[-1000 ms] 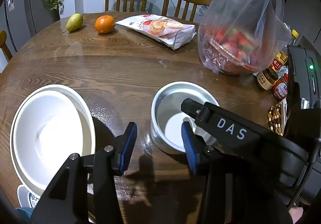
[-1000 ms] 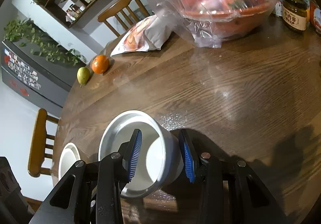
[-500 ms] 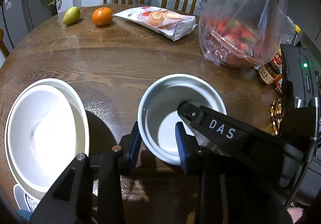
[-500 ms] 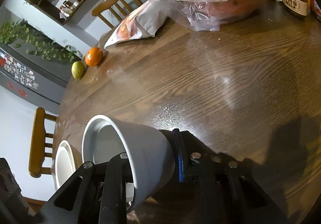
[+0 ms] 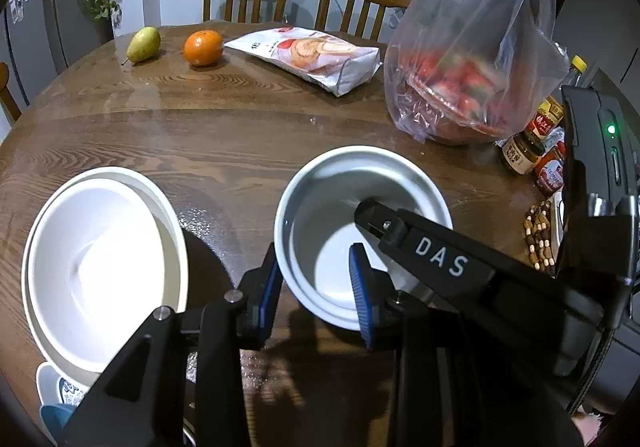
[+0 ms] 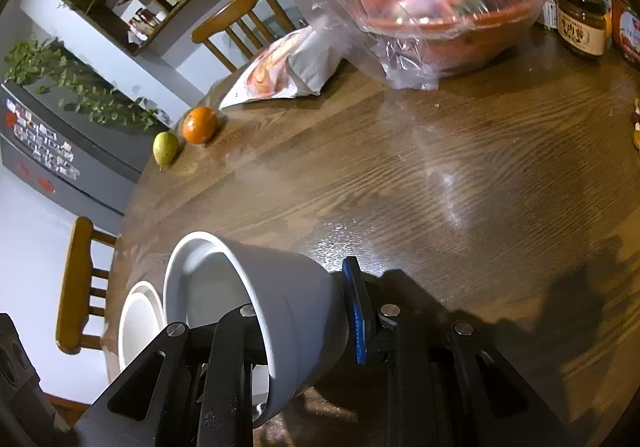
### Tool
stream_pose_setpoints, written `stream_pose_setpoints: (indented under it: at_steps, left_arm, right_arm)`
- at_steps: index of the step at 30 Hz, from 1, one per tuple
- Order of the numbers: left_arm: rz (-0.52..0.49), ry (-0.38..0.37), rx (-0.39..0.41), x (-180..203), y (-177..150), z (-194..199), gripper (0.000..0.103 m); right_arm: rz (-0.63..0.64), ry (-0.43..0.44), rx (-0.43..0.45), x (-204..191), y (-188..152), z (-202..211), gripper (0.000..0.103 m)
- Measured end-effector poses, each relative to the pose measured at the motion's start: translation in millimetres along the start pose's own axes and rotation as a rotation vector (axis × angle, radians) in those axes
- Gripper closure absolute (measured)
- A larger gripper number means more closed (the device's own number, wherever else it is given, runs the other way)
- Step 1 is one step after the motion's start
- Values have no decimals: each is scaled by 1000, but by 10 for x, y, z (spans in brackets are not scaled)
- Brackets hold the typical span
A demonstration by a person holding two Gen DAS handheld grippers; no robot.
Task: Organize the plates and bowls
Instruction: 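Lift the white ramekin off the table with the right gripper, then carry the ramekin over the nested bowls and lower it inside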
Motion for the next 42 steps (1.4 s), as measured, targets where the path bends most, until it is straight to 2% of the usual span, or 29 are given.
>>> stream_pose_setpoints:
  at_steps: [9, 23, 35, 42]
  left_arm:
    - [-2, 21, 54, -59, -32, 284, 73]
    - [10, 34, 113, -423, -85, 740, 73]
    - [59, 53, 153, -1017, -49, 963, 73]
    - [87, 33, 135, -1295, -97, 812, 73]
  right_arm:
    - [59, 27, 46, -224, -38, 186, 76]
    - [167, 42, 110, -794, -203, 376, 76]
    - [245, 49, 98, -1473, -342, 194, 76]
    - [281, 18, 89, -1652, -411, -60, 76]
Point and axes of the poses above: each gripper's, at about its wrist camera, not at the fingertips, and z roughly against the way its jaws point, x to its right, y to its top, the point moved 6 cm from there along -z, roughly the way its jaws point, and after that the axes turned 10 degrees about -x, right-handed, at the moved point
